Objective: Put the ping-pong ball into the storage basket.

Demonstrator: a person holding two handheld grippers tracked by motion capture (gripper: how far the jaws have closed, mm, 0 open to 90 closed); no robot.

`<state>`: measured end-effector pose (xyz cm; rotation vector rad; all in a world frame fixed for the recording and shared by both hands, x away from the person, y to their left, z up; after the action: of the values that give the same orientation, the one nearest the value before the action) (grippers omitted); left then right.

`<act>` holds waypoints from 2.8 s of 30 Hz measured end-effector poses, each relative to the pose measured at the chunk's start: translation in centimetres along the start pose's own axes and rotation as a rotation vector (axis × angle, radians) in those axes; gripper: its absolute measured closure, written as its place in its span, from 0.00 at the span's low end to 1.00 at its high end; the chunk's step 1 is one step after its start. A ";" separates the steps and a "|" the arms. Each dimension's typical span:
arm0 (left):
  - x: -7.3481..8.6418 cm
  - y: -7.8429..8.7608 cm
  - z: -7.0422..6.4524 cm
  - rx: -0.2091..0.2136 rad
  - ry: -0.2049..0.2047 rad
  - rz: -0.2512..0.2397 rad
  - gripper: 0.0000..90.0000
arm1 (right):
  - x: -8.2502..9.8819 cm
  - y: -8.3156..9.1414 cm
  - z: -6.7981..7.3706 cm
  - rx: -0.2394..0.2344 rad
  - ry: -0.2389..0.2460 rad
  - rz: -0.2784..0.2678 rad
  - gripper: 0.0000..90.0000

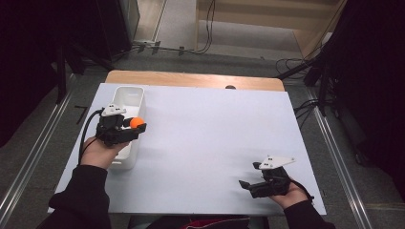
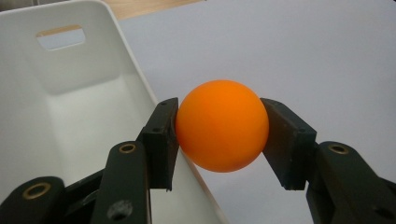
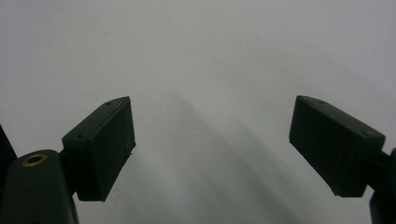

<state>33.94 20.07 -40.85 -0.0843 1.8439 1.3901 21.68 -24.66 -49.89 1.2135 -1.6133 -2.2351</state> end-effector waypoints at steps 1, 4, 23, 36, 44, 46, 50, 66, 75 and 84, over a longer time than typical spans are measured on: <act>0.0 0.0 0.1 -0.009 -0.003 0.002 0.55 | 0.0 0.0 0.0 0.000 0.000 0.000 0.14; 0.1 0.1 0.5 -0.036 -0.005 0.008 0.55 | 0.0 0.0 0.0 0.001 -0.002 0.000 0.14; 0.5 0.4 2.1 -0.057 0.059 -0.002 0.55 | 0.0 0.0 0.0 0.000 0.000 0.001 0.14; 0.9 0.7 3.4 -0.085 0.088 0.002 0.55 | 0.0 -0.1 0.1 0.003 0.001 0.003 0.14; 1.1 0.4 3.7 -0.092 0.106 0.006 0.55 | 0.0 0.0 0.1 0.002 -0.003 0.007 0.14; 1.2 0.3 3.8 -0.094 0.099 0.013 0.55 | 0.0 0.0 0.1 0.003 -0.002 0.008 0.14; 1.3 0.0 3.7 -0.093 0.100 0.020 0.55 | 0.0 0.0 0.1 0.004 -0.003 0.008 0.14; 1.3 -0.1 3.7 -0.102 0.102 0.023 0.55 | 0.0 -0.1 0.0 0.001 0.002 0.007 0.14; 1.3 -0.1 3.8 -0.112 0.103 0.023 0.55 | 0.0 -0.1 0.1 0.002 -0.003 0.007 0.14; 1.2 0.2 3.7 -0.135 0.094 0.012 0.43 | 0.0 0.0 0.0 0.002 0.002 0.004 0.14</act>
<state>35.05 23.69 -41.69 -0.2107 1.8274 1.5419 21.67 -24.63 -49.93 1.2112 -1.6159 -2.2300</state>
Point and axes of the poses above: each handheld gripper's, and its own axes: y roughly backward along the jaws, x roughly out of its underside, z roughly to its left, the point moved 1 cm from there along -y, roughly forward along the jaws, and after that the axes turned 11 degrees about z, right-handed, at the moved point
